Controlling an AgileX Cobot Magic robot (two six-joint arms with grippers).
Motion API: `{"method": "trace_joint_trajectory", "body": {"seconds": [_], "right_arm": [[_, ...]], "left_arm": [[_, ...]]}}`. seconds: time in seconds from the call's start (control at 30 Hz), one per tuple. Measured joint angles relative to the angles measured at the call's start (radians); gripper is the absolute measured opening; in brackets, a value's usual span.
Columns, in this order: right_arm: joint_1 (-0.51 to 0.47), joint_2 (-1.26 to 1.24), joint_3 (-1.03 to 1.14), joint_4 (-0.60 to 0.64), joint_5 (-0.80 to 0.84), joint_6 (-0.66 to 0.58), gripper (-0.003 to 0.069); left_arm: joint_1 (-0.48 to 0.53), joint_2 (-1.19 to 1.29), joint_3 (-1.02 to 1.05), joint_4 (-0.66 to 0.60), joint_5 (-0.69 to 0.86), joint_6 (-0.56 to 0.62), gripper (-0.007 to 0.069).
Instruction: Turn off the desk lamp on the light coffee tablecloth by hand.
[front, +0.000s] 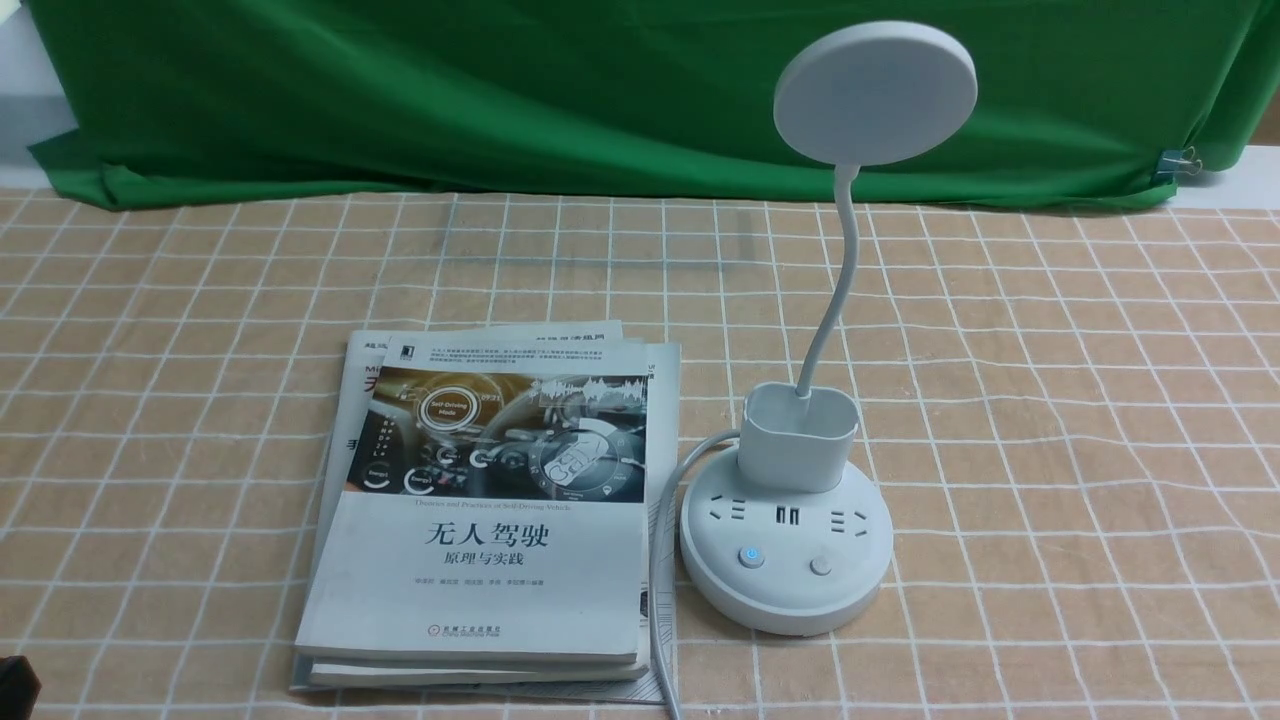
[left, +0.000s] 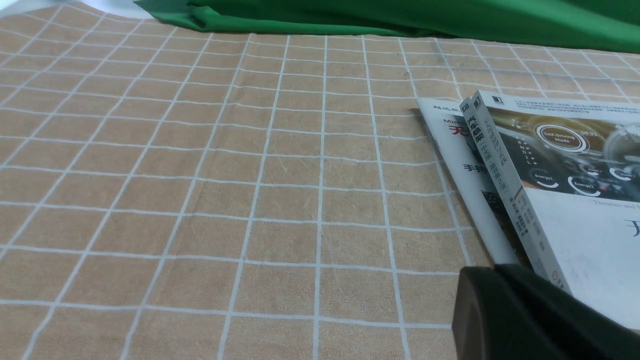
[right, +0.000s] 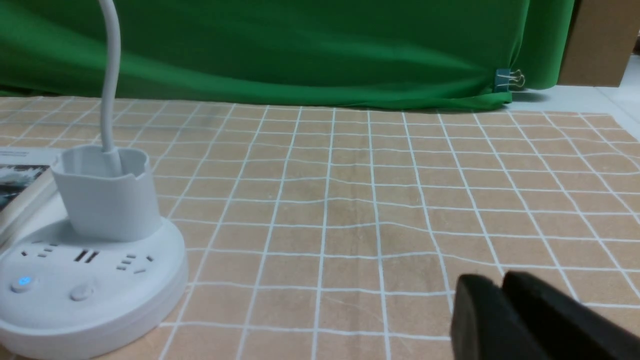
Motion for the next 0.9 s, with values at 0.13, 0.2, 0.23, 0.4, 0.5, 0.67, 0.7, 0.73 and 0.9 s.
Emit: {"method": "trace_joint_trajectory", "body": {"seconds": [0.13, 0.2, 0.23, 0.4, 0.5, 0.67, 0.7, 0.73, 0.9], "right_arm": [[0.000, 0.000, 0.000, 0.000, 0.000, 0.000, 0.0088], [0.000, 0.000, 0.000, 0.000, 0.000, 0.000, 0.0091], [0.000, 0.000, 0.000, 0.000, 0.000, 0.000, 0.0095], [0.000, 0.000, 0.000, -0.001, 0.000, 0.000, 0.0106], [0.000, 0.000, 0.000, -0.001, 0.000, 0.000, 0.0113], [0.000, 0.000, 0.000, -0.001, 0.000, 0.000, 0.0125], [0.000, 0.000, 0.000, -0.001, 0.000, 0.000, 0.0127], [0.000, 0.000, 0.000, -0.001, 0.000, 0.000, 0.0127], [0.000, 0.000, 0.000, -0.001, 0.000, 0.000, 0.0143]], "left_arm": [[0.000, 0.000, 0.000, 0.000, 0.000, 0.000, 0.0005], [0.000, 0.000, 0.000, 0.000, 0.000, 0.000, 0.0005], [0.000, 0.000, 0.000, 0.000, 0.000, 0.000, 0.0005], [0.000, 0.000, 0.000, 0.000, 0.000, 0.001, 0.0005], [0.000, 0.000, 0.000, 0.000, 0.000, 0.001, 0.0005], [0.000, 0.000, 0.000, 0.000, 0.000, 0.001, 0.0005], [0.000, 0.000, 0.000, 0.000, 0.000, 0.001, 0.0005], [0.000, 0.000, 0.000, 0.000, 0.000, 0.001, 0.0005], [0.000, 0.000, 0.000, 0.000, 0.000, 0.001, 0.0005]]}}
